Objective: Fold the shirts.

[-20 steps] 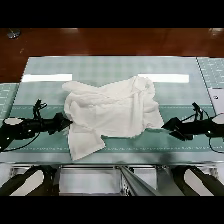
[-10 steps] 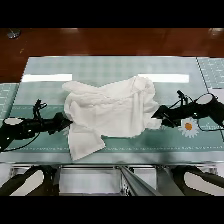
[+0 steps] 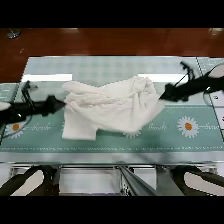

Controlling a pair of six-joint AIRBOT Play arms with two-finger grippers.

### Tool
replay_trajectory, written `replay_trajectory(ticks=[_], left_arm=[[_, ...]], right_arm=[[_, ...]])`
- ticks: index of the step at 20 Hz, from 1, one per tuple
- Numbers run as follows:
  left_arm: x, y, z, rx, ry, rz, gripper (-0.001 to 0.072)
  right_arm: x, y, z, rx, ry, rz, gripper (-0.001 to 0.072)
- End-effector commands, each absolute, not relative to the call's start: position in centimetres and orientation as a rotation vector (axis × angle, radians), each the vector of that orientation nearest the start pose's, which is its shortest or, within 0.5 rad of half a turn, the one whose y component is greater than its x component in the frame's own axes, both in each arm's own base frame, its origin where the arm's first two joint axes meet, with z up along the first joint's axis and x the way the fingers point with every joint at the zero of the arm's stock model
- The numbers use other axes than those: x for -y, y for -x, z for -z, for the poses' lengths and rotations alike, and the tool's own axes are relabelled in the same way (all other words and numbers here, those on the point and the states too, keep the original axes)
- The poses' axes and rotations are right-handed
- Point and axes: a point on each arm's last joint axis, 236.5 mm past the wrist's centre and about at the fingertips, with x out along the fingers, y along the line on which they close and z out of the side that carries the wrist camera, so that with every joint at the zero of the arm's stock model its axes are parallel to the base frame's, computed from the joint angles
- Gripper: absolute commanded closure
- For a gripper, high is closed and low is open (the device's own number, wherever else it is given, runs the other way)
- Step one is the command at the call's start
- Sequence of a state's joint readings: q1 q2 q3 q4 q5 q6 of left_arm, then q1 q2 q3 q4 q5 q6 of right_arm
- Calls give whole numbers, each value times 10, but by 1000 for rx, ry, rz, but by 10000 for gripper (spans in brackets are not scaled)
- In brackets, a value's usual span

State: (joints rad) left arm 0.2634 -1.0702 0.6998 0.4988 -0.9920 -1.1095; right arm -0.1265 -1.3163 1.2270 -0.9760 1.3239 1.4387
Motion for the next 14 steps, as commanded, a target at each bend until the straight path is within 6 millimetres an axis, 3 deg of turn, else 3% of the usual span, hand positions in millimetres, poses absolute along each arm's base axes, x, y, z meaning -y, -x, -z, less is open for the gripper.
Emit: replay_trajectory(ticks=[1, 3, 4, 6, 7, 9, 11, 14], left_arm=[[70, -422, -200, -580, 660, 482, 692], [67, -425, -316, -350, 524, 530, 692], [68, -414, -370, -245, 466, 547, 692], [68, -381, -451, -75, 353, 558, 692], [67, -360, -481, -14, 288, 535, 692], [57, -322, -510, 27, 174, 435, 692], [39, -287, -519, 36, 42, 276, 692], [21, -236, -524, 51, -63, 91, 692]], right_arm=[[-64, -427, -204, -938, -403, -365, 686], [-61, -429, -308, -694, -323, -372, 685], [-61, -420, -358, -569, -283, -370, 685], [-61, -382, -442, -335, -218, -353, 685], [-58, -358, -469, -246, -185, -329, 685], [-48, -305, -505, -125, -117, -252, 686], [-43, -255, -524, -47, -71, -195, 685], [-39, -200, -509, -71, -43, -141, 685]])
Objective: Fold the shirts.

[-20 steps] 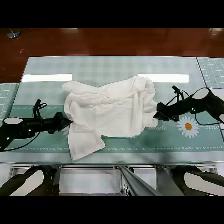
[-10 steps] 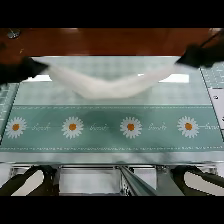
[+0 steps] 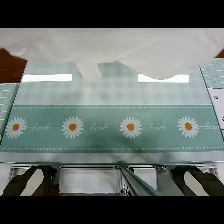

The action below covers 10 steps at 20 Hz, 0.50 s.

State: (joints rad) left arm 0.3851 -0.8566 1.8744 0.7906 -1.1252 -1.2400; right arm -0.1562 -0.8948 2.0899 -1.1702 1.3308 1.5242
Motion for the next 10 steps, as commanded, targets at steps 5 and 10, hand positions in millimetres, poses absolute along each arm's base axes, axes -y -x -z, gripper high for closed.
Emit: replay_trajectory(ticks=[5, 10], left_arm=[[35, -158, -537, 134, -153, 79, 692], [24, -186, -481, -61, -133, 98, 692]], right_arm=[[-42, -148, -502, -57, -45, -121, 685], [-43, -160, -451, -255, -52, -134, 685]])
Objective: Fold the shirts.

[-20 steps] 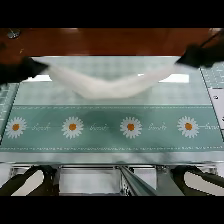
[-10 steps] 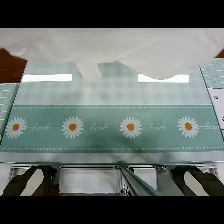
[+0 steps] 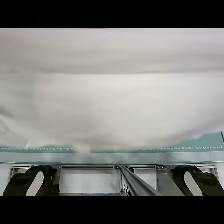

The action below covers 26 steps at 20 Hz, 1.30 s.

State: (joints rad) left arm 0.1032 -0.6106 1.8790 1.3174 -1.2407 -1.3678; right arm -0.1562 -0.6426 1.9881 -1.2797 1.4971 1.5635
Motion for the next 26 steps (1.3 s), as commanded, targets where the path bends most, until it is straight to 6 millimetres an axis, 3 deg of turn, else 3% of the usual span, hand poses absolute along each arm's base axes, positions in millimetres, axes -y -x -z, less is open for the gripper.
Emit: replay_trajectory(ticks=[1, 4, 7, 11, 15, 17, 20, 23, 26], left_arm=[[24, -207, -454, -142, -111, 105, 692], [25, -262, -352, -418, -26, 122, 692], [31, -312, -250, -619, 49, 146, 691], [33, -379, -156, -739, 151, 130, 691], [31, -450, -115, -729, 227, 106, 692], [33, -477, -102, -739, 261, 106, 691], [33, -505, -82, -773, 288, 97, 691], [26, -525, -68, -785, 442, 21, 691], [43, -509, -35, -931, 507, 30, 690]], right_arm=[[-48, -171, -436, -306, -68, -159, 685], [-58, -207, -373, -493, -130, -228, 685], [-54, -254, -292, -642, -207, -232, 684], [-45, -329, -187, -749, -357, -179, 685], [-38, -423, -134, -740, -388, -120, 685], [-31, -466, -111, -779, -421, -92, 685], [-34, -515, -78, -861, -479, -90, 685], [-42, -548, -56, -905, -567, -100, 685], [-67, -541, -32, -1017, -617, -191, 684]])
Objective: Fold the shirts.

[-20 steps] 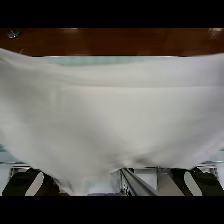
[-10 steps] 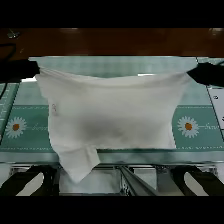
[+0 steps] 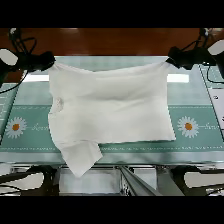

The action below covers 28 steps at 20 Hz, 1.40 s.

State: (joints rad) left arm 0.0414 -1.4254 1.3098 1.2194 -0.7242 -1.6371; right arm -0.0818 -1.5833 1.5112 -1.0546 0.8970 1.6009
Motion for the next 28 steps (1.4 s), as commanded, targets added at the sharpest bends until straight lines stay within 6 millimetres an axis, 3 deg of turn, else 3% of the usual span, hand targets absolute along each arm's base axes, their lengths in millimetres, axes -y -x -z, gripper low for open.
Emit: replay_trajectory(ticks=[1, 3, 6, 9, 11, 15, 20, 24, 25, 26, 27, 28], left_arm=[[44, -498, -27, -987, 464, 57, 690], [40, -470, -23, -1099, 375, 123, 691], [36, -412, -15, -1320, 285, 235, 691], [41, -378, 5, -1453, 280, 275, 691], [43, -361, 25, -1513, 292, 276, 691], [45, -338, 44, -1589, 304, 285, 691], [36, -320, 47, -1665, 246, 291, 690], [37, -318, 48, -1677, 248, 295, 691], [37, -317, 49, -1681, 250, 294, 690], [37, -317, 50, -1688, 258, 288, 669], [37, -316, 50, -1695, 266, 280, 394], [37, -314, 49, -1704, 283, 262, 14]], right_arm=[[-63, -534, -28, -1043, -579, -197, 684], [-49, -516, -31, -1097, -540, -223, 684], [-34, -470, -32, -1244, -462, -289, 684], [-7, -435, -2, -1405, -342, -211, 684], [-7, -423, 17, -1452, -346, -196, 684], [-8, -410, 38, -1497, -365, -187, 684], [-10, -402, 47, -1546, -371, -198, 684], [-18, -400, 59, -1581, -374, -202, 683], [-22, -400, 64, -1594, -378, -191, 651], [-24, -399, 67, -1607, -381, -184, 392], [-24, -398, 68, -1614, -395, -173, 69], [-21, -397, 65, -1615, -408, -158, 92]])
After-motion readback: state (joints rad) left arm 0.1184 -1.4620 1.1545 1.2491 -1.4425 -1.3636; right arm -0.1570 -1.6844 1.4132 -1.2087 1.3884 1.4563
